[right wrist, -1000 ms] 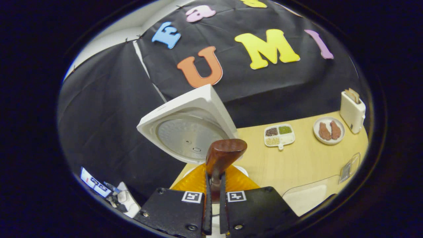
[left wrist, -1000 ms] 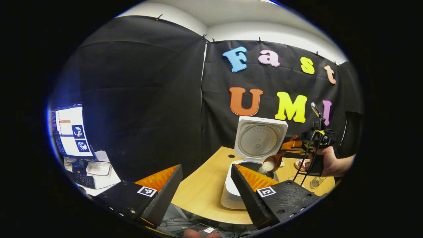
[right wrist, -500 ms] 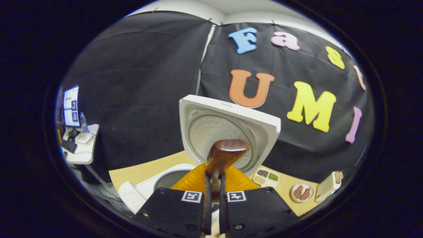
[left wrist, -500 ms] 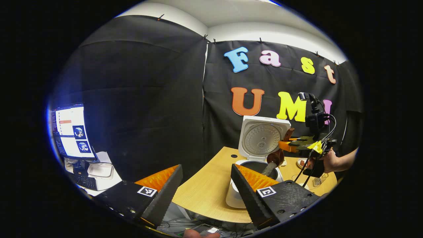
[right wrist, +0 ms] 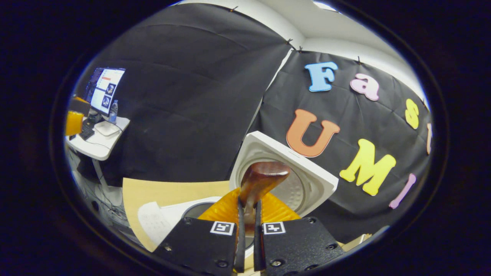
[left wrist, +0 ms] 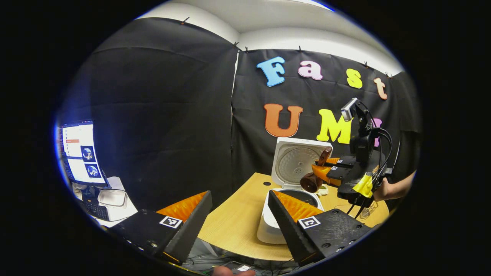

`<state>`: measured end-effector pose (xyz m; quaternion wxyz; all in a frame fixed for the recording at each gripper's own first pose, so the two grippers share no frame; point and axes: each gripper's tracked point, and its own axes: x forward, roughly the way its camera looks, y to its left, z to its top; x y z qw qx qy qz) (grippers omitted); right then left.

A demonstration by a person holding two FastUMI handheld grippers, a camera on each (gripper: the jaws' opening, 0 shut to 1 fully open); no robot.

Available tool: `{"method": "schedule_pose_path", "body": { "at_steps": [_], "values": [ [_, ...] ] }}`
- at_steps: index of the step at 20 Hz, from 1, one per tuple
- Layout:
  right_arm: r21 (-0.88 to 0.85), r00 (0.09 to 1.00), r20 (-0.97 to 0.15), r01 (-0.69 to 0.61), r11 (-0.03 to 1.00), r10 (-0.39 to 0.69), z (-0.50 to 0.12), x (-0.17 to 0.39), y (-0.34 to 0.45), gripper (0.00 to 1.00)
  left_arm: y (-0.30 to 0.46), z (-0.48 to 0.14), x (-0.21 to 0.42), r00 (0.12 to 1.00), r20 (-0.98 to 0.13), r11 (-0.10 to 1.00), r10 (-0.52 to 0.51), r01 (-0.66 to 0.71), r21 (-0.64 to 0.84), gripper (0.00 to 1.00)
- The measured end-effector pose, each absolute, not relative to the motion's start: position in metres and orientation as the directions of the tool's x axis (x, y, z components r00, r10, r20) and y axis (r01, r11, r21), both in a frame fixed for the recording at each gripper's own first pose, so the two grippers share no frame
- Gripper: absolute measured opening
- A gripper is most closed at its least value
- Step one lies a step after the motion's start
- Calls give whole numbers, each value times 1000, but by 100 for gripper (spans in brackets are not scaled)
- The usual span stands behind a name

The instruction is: Close the left gripper, press the button to open the rice cooker; take a wooden spoon from the chopstick holder with the right hand, scoop a spoonful of rice and pour it into the rice cooker, then put the wooden spoon back into the chopstick holder.

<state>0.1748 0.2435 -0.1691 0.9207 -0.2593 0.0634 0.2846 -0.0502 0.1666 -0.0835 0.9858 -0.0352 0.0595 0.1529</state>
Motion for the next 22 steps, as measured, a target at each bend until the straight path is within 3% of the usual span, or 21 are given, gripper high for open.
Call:
{"method": "schedule_pose_path", "body": {
  "at_steps": [9,15,22],
  "values": [
    [-84,855,-247,-487,869,456,-117,177,190,14,132,-56,-28,970,-82,970,231,-236,-63,95],
    [210,868,-259,-378,902,424,-85,161,113,14,83,-44,-3,988,-56,987,143,-146,-60,95],
    [336,921,-265,-189,923,285,-76,144,-13,14,13,-40,25,998,-57,999,26,-29,-40,94]
  ]
}}
